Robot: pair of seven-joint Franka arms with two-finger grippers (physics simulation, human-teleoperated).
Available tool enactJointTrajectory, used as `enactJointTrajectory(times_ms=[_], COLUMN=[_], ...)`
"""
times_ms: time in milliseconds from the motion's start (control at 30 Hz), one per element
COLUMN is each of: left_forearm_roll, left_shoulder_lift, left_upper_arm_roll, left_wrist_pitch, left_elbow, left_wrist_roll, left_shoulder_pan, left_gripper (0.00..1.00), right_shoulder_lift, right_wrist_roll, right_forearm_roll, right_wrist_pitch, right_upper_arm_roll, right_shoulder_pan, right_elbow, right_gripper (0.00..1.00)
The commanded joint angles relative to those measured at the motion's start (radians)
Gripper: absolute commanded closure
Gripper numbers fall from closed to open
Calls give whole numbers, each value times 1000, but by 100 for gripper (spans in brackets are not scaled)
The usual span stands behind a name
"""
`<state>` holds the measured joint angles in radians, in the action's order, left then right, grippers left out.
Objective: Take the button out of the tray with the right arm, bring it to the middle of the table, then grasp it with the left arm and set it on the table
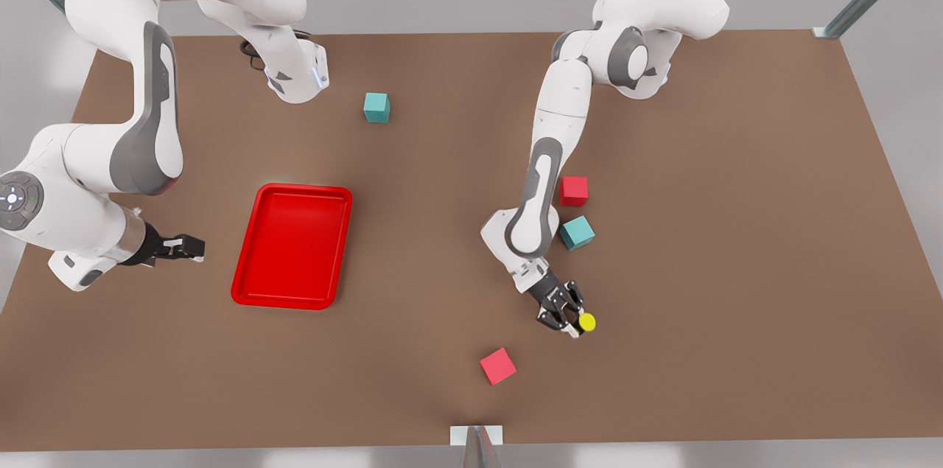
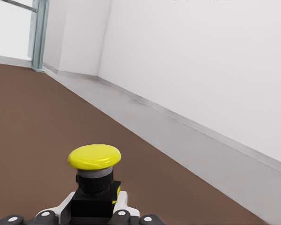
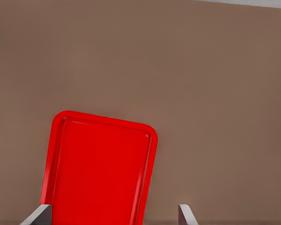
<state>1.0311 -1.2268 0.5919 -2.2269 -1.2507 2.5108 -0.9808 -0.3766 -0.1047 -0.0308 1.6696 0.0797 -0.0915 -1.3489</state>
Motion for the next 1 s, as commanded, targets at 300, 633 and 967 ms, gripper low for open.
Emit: enactJointTrajectory(times_ms=[300,633,967], left_forearm_roll=[-75,-86,-85], left_shoulder_lift=[21,50,52], left_upper_arm_roll=[0,-1,-4], left_wrist_pitch=[65,93,148], left_elbow=[-21,-62,-69], left_wrist_roll=[-326,-356,-446], left_shoulder_pan=[-12,-41,-42], left_gripper=[79,70,0], right_shoulder_lift=[2,-2,2], right_wrist_roll=[0,0,0], right_forearm_roll=[2,0,0], right_wrist_pitch=[-2,1,-2], right_upper_arm_roll=[2,2,2], right_shoulder_pan=[4,1,1], right_elbow=[1,1,1], right_gripper=[0,0,0])
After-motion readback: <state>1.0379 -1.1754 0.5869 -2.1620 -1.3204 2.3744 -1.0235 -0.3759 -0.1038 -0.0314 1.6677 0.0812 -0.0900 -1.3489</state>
